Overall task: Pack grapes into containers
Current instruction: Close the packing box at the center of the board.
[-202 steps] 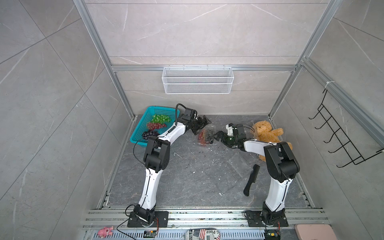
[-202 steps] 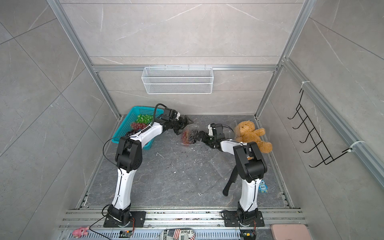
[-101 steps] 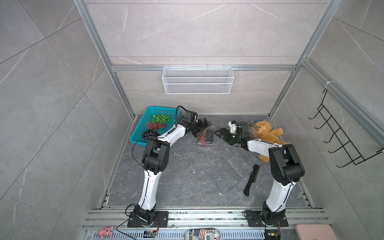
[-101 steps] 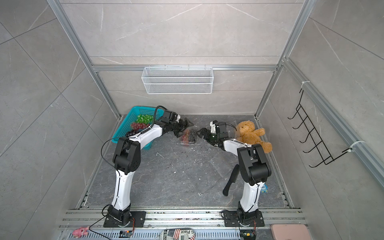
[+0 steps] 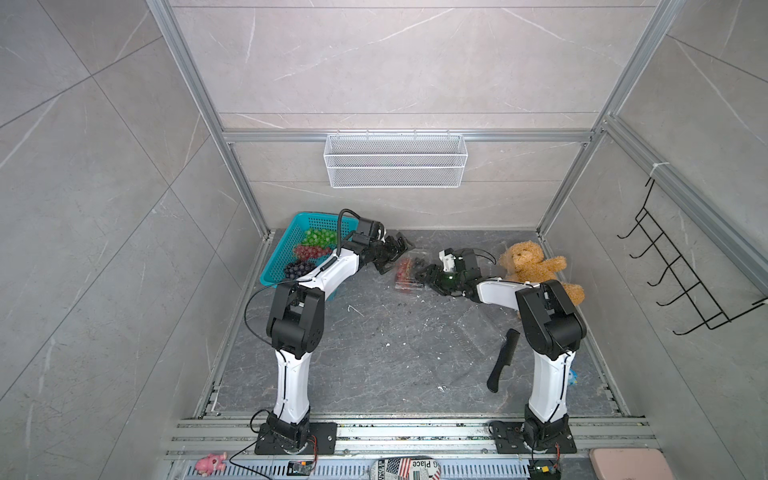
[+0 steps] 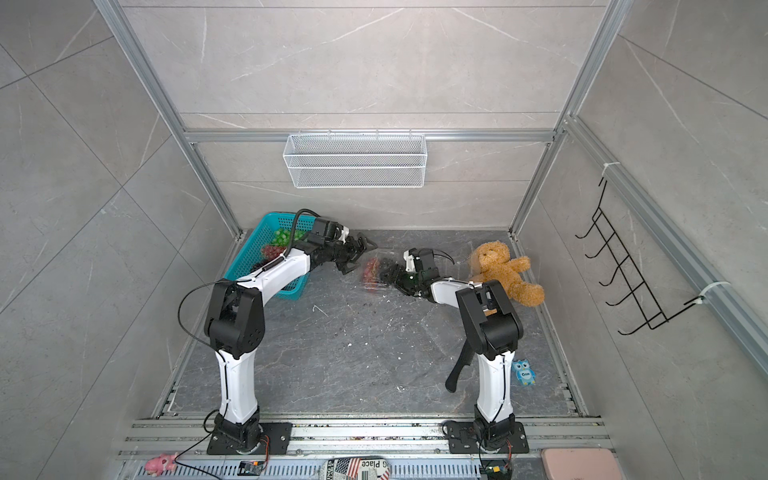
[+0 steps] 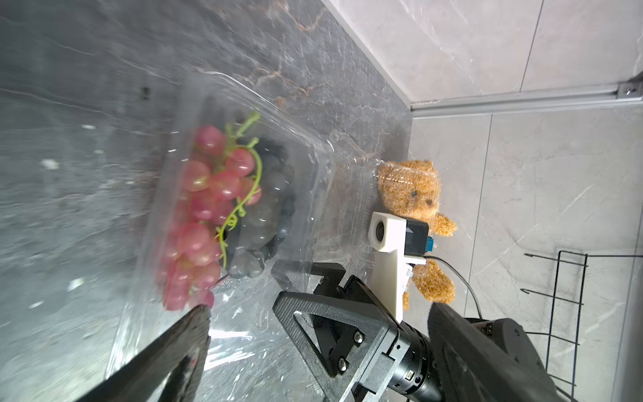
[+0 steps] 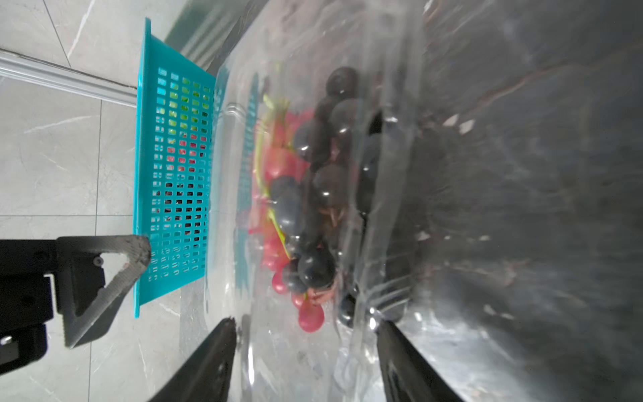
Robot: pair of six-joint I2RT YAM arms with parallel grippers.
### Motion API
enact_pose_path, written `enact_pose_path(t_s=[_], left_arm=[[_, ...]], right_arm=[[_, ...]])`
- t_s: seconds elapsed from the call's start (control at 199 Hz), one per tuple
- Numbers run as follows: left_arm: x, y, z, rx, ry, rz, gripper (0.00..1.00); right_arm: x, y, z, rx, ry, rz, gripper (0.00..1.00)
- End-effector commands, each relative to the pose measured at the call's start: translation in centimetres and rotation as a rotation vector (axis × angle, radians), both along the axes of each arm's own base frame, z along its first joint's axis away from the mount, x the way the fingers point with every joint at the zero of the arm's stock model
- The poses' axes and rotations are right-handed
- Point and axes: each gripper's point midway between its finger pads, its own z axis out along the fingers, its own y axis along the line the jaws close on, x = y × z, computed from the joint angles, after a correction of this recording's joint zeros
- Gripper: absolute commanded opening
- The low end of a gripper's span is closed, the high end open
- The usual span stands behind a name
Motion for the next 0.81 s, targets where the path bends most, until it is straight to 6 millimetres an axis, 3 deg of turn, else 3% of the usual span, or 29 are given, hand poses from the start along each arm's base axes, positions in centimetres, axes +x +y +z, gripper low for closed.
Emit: enact_pose_path(t_s=[0.0,0.11,0.261,0.361,0.542,0.627,0.803], left_arm=[[-0.4,1.7,2.6,-0.013,-0.045,0.014,1.00],[-0.5,2.4,2.9,-0.016,-0.042,0.025,1.00],[-0.3,3.5,2.9,-0.018,-0.035,0.042,1.00],[-0.1,3.6,2.9,-0.027,-0.027,0.040,1.00],[0.3,2.9,1.8,-0.047,-0.007,0.036,1.00],[0.3,3.0,1.0,-0.047,0.005,0.043,1.00],[0.0,3.2,0.1,-0.047,0.018,0.054,1.00]], right_arm=[[-0.3,2.9,0.2,0.052,0.019,-0.020,0.60],[-0.9,5.1,-0.4,0.060,0.074,-0.065,0.49],[-1.9,9.1,0.3,0.137,0.102,-0.045,0.52],[-2.2,9.7,1.4,0.130,0.085,-0.023,0.54],[-2.7,7.8,2.5,0.045,0.051,-0.006,0.67],[-2.7,5.9,2.9,0.001,0.038,-0.014,0.73],[-1.1,1.9,3.8,-0.098,-0.006,-0.037,0.75]])
